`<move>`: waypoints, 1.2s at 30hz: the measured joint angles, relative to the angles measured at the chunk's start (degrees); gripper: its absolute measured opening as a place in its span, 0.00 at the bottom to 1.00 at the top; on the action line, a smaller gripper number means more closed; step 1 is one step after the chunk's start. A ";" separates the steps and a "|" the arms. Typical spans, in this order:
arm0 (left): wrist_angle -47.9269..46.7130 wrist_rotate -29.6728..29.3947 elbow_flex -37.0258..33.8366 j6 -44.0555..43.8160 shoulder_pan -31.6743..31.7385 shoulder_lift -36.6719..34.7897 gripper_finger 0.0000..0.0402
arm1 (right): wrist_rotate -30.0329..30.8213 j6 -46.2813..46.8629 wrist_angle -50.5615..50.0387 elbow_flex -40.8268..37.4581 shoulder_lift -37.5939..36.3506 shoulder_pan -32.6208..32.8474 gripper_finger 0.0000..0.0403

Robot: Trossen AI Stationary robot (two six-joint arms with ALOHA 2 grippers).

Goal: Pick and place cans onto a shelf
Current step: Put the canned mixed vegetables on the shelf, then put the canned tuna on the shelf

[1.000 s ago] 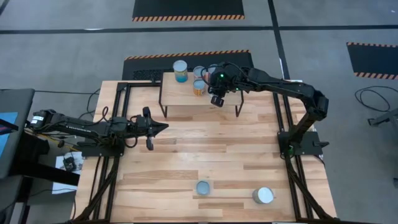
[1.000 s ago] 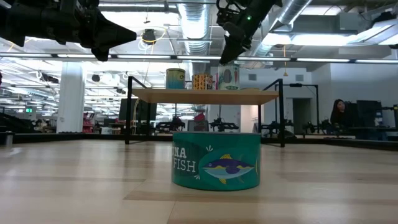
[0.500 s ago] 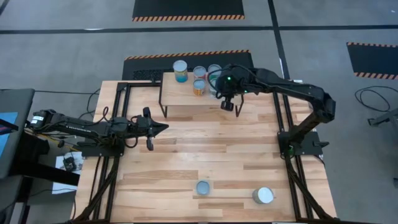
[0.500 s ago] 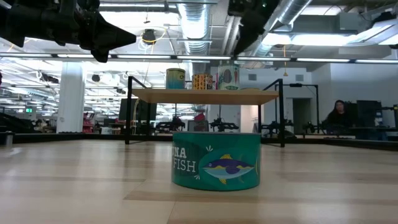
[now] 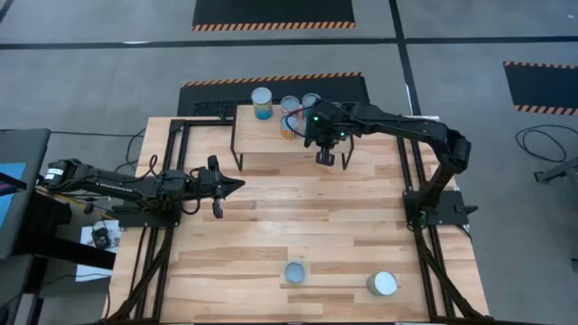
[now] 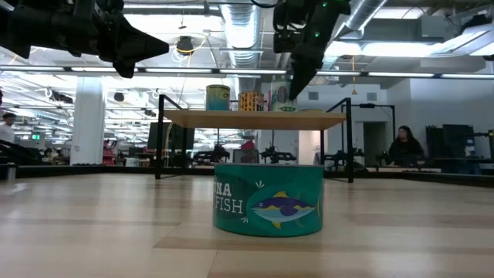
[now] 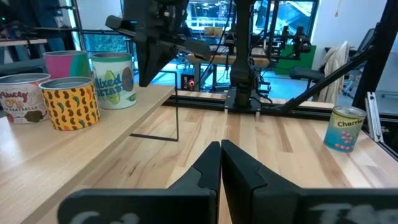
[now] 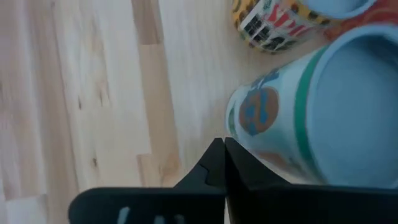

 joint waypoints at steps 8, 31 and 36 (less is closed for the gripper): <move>0.02 0.00 0.00 0.01 0.00 -0.01 0.00 | 2.63 0.00 2.39 0.02 0.13 -0.02 0.02; -0.05 0.22 0.00 0.33 -0.01 -0.01 0.00 | -2.41 -2.08 17.78 -14.06 -13.99 10.15 0.01; -0.18 1.03 0.00 0.15 -0.02 -0.02 0.00 | -6.46 0.52 36.50 -31.18 -21.75 15.83 0.01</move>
